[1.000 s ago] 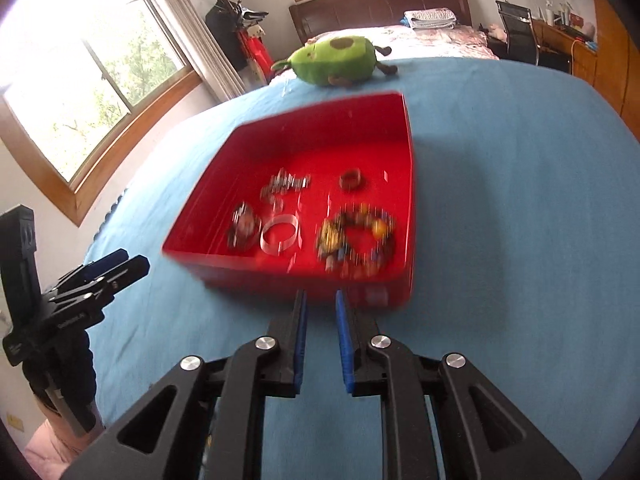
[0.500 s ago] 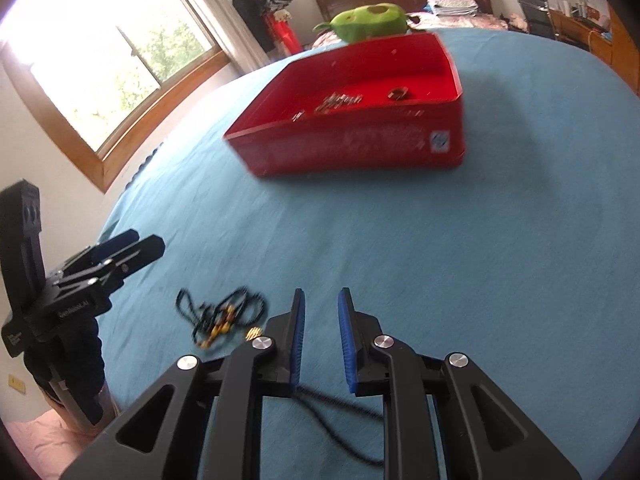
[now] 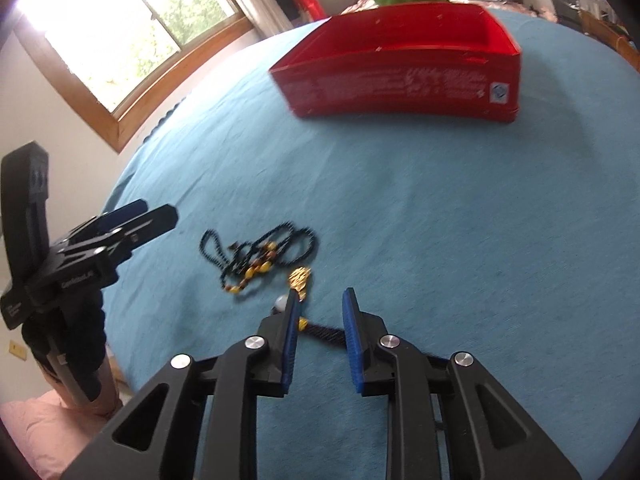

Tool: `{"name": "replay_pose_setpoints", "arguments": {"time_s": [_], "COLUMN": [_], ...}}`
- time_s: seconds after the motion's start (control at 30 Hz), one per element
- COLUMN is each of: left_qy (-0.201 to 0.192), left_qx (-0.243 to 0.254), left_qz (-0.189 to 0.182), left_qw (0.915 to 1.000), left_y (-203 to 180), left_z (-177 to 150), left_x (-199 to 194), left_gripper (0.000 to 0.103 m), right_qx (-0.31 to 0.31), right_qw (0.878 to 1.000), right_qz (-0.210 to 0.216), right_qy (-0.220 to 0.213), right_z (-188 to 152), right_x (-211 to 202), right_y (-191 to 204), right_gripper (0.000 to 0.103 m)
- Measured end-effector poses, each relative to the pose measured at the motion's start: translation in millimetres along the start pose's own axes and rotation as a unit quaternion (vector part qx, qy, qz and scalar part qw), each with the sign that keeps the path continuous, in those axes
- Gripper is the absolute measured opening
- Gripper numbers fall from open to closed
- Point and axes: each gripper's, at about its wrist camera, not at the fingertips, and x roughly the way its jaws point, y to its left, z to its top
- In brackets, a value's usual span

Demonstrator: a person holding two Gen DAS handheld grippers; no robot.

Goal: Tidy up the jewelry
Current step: 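Move the left tool to the black bead necklace while the right tool reaches the gold pendant, then grasp the black bead necklace with the left tool while the right tool grasps the gold pendant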

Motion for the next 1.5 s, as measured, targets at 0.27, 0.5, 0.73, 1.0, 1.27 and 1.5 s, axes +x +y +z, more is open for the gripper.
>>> {"name": "replay_pose_setpoints", "arguments": {"time_s": [0.27, 0.5, 0.73, 1.0, 1.27, 1.5], "left_qy": [0.011, 0.008, 0.007, 0.004, 0.002, 0.000], "left_qx": [-0.006, -0.011, -0.013, -0.017, -0.010, -0.005], "left_qz": [0.001, 0.004, 0.007, 0.006, 0.004, 0.004], "left_qw": [0.9999, 0.9999, 0.9999, 0.9998, 0.9999, 1.0000], "left_y": [6.4, 12.3, 16.2, 20.3, 16.2, 13.5], "left_z": [-12.0, -16.8, -17.9, -17.5, -18.5, -18.3], "left_x": [3.6, 0.2, -1.0, -1.6, -3.4, -4.4], "left_gripper": [0.092, 0.092, 0.092, 0.092, 0.092, 0.092], "right_qx": [-0.014, -0.021, -0.018, -0.048, -0.064, -0.033], "right_qw": [1.000, 0.999, 0.999, 0.996, 0.993, 0.997], "right_qz": [-0.001, -0.008, -0.023, -0.062, -0.093, -0.066], "right_qy": [0.014, 0.024, 0.041, 0.045, 0.032, 0.025], "right_z": [-3.3, 5.0, 11.0, 9.6, 3.6, 6.1], "right_x": [11.8, 20.4, 32.3, 41.3, 41.3, 32.0], "right_y": [14.6, 22.3, 25.4, 39.7, 45.7, 30.1], "right_gripper": [0.025, 0.027, 0.027, 0.029, 0.016, 0.015]}}
